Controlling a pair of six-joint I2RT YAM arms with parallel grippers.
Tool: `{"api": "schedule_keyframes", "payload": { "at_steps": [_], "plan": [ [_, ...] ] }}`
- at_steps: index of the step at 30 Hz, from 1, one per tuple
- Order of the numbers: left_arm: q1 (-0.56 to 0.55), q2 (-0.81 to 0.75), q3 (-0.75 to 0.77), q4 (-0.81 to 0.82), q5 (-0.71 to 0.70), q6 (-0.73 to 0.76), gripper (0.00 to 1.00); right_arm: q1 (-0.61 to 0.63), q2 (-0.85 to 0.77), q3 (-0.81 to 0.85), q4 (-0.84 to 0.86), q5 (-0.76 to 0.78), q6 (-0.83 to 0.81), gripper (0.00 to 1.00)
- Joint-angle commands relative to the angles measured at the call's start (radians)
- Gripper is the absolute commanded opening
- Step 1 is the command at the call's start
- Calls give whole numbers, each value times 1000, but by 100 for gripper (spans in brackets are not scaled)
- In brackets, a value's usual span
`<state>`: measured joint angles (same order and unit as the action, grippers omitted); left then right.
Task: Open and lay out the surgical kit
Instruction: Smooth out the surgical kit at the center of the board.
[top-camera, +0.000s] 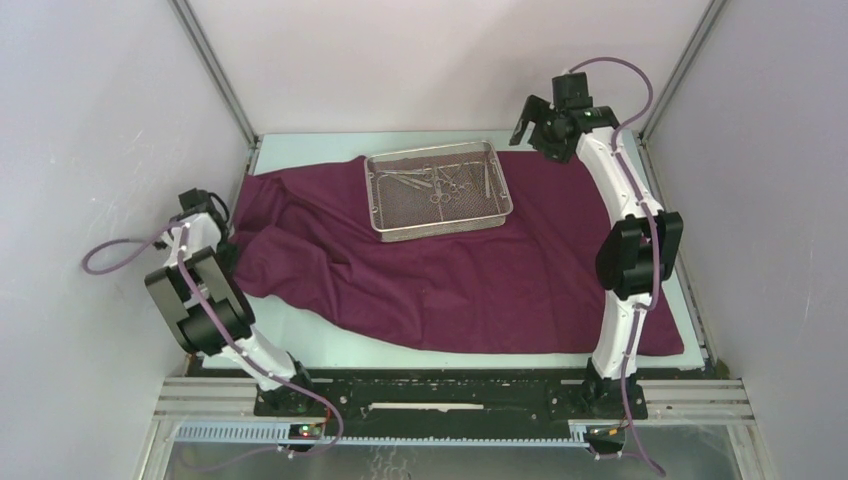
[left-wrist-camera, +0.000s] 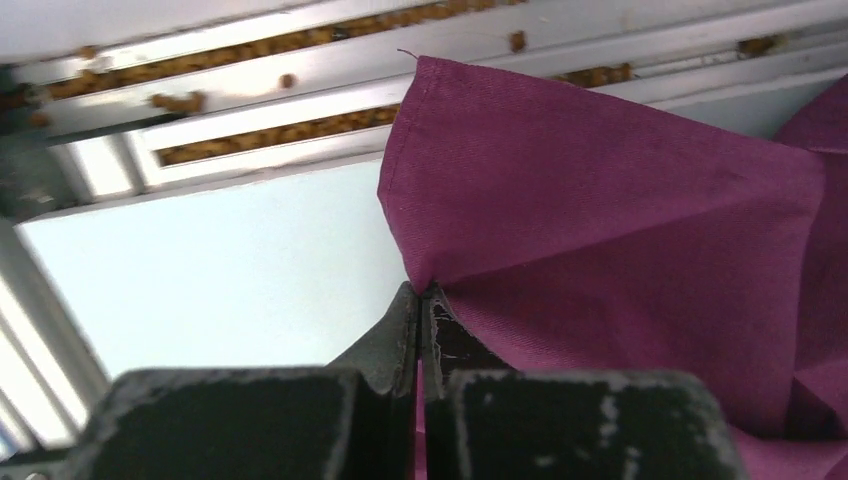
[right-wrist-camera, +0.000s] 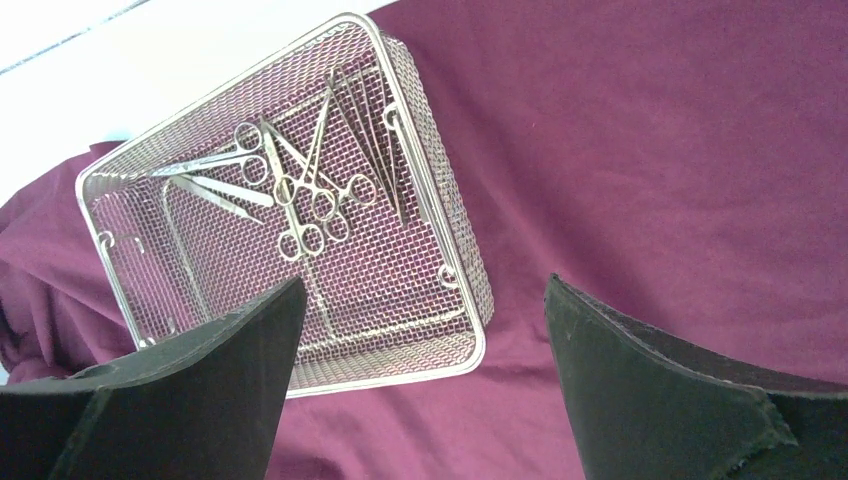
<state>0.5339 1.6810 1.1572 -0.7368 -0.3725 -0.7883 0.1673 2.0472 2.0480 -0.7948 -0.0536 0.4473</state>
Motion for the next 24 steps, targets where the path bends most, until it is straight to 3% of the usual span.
{"api": "schedule_keyframes", "payload": {
  "at_steps": [1, 7, 18, 24],
  "plan": [
    [35, -90, -34, -139, -163, -52, 0, 13, -87, -39, 1, -5, -13, 98],
    [44, -140, -43, -181, -177, -6, 0, 65, -74, -63, 0, 5, -63, 98],
    [49, -176, -11, -313, -297, 19, 0, 120, 89, -29, 14, 44, -135, 98],
    [49, -200, -1, -329, -289, 47, 1, 123, 196, 23, 15, 54, -156, 92]
  ]
}}
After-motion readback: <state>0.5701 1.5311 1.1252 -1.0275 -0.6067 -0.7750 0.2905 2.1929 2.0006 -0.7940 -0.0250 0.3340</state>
